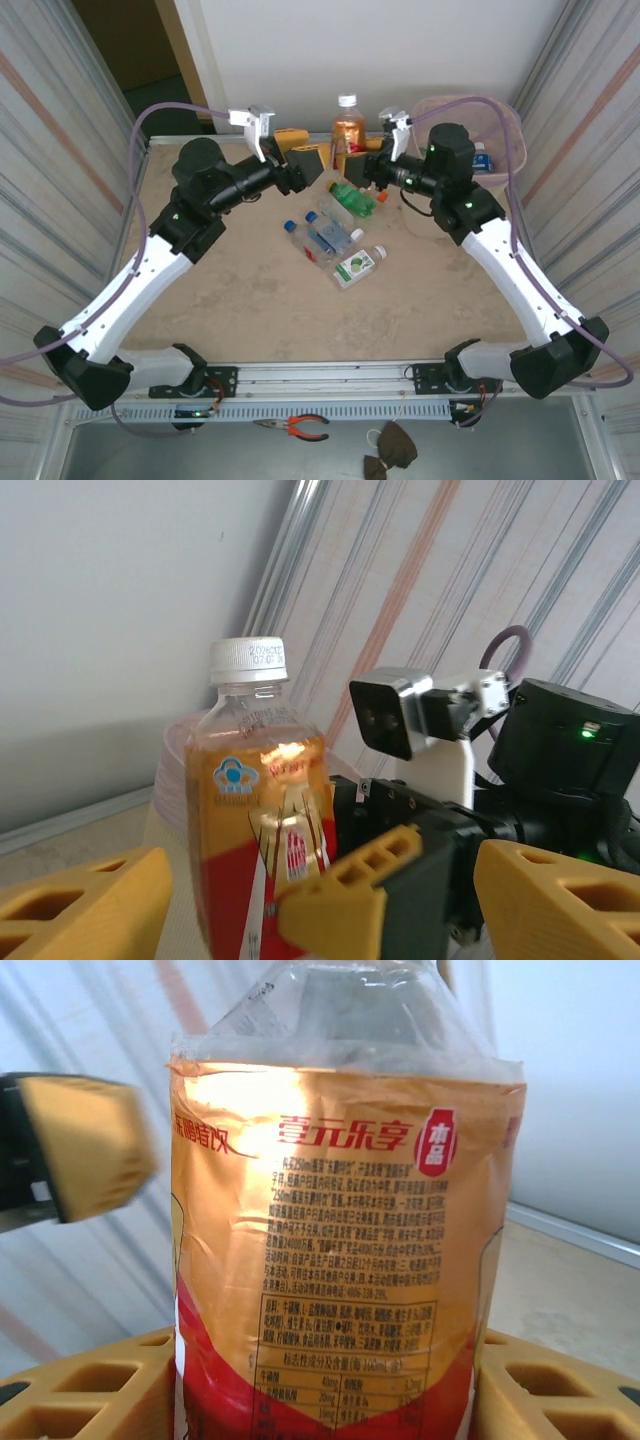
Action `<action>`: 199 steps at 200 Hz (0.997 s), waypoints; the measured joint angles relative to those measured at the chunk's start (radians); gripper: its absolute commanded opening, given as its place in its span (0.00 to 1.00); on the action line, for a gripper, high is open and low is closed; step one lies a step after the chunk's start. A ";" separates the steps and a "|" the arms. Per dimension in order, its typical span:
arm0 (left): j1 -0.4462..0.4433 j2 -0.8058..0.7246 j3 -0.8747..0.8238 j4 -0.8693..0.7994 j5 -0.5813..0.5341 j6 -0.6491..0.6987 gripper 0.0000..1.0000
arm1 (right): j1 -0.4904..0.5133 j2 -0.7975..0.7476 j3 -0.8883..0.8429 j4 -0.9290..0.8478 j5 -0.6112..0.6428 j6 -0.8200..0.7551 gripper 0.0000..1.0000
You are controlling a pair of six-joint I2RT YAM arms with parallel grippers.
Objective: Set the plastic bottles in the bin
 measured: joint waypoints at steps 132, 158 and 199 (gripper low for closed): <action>-0.005 -0.024 -0.065 -0.120 -0.092 0.043 0.80 | -0.551 0.249 0.251 -0.384 0.247 0.487 0.56; -0.005 -0.024 -0.071 -0.120 -0.093 0.043 0.80 | -0.539 0.351 0.334 -0.444 0.322 0.682 0.57; -0.005 -0.024 -0.092 -0.123 -0.100 0.043 0.80 | -0.525 0.482 0.489 -0.538 0.412 0.978 0.58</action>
